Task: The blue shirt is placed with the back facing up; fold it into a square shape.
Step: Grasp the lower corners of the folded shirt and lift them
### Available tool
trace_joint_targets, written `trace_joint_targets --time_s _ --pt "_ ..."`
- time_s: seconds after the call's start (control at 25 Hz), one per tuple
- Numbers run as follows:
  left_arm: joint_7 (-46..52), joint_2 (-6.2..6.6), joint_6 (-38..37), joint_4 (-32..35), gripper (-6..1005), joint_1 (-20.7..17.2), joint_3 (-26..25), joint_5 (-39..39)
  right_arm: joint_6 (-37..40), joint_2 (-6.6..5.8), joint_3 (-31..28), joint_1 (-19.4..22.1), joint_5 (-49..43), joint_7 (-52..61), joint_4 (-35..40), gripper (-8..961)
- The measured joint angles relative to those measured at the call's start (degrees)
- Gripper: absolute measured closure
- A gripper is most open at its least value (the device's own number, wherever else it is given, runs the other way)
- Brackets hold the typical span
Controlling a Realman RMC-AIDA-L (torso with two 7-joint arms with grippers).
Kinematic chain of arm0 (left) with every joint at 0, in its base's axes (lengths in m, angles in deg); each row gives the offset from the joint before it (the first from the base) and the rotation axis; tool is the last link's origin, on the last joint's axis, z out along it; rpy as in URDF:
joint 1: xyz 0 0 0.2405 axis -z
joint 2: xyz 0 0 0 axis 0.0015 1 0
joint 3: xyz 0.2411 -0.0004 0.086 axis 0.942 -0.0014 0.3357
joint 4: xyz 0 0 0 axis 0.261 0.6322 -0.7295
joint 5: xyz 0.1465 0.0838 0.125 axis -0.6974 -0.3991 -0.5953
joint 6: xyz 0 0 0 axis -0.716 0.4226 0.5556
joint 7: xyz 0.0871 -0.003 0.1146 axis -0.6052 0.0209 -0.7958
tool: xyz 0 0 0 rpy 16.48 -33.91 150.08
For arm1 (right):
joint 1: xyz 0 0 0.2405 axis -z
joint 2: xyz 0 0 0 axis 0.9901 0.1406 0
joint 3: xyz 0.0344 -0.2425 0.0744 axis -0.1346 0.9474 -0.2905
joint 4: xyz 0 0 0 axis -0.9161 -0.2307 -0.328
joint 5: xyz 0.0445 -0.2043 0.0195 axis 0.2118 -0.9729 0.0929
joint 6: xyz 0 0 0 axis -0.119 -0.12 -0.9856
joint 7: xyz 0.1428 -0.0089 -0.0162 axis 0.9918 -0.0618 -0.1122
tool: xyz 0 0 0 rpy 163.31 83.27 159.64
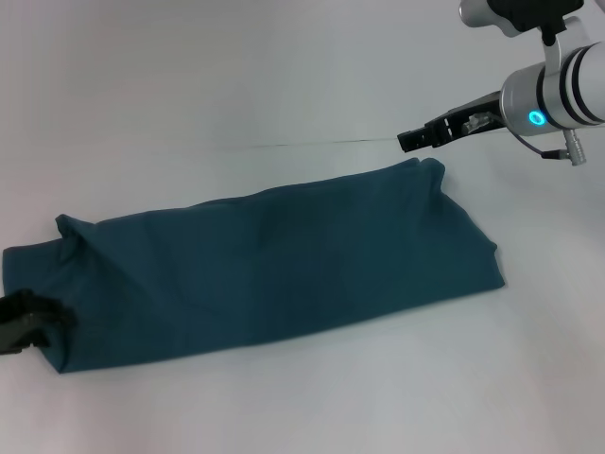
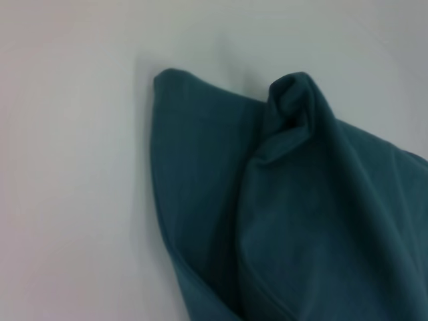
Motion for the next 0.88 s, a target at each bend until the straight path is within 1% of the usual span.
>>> trace_joint_targets --time_s 0.32,0.52,0.76,0.88 --pt "-1.01 -0.25 0.25 0.0 583 0.49 -0.16 0.36 0.08 0.06 0.5 0.06 0.0 0.34 0.0 24" --pt "-1.25 -0.24 1.02 -0.65 825 0.51 0.41 0.62 0.16 0.06 0.53 0.12 0.0 0.39 0.0 24" --pt "-1.89 -0.19 1.26 -0.79 972 0.49 0.72 0.53 0.16 0.06 0.53 0.18 0.0 0.5 0.0 24" --pt "-2.46 -0.13 1.31 -0.7 972 0.48 0.74 0.62 0.16 0.06 0.53 0.18 0.0 0.55 0.0 25"
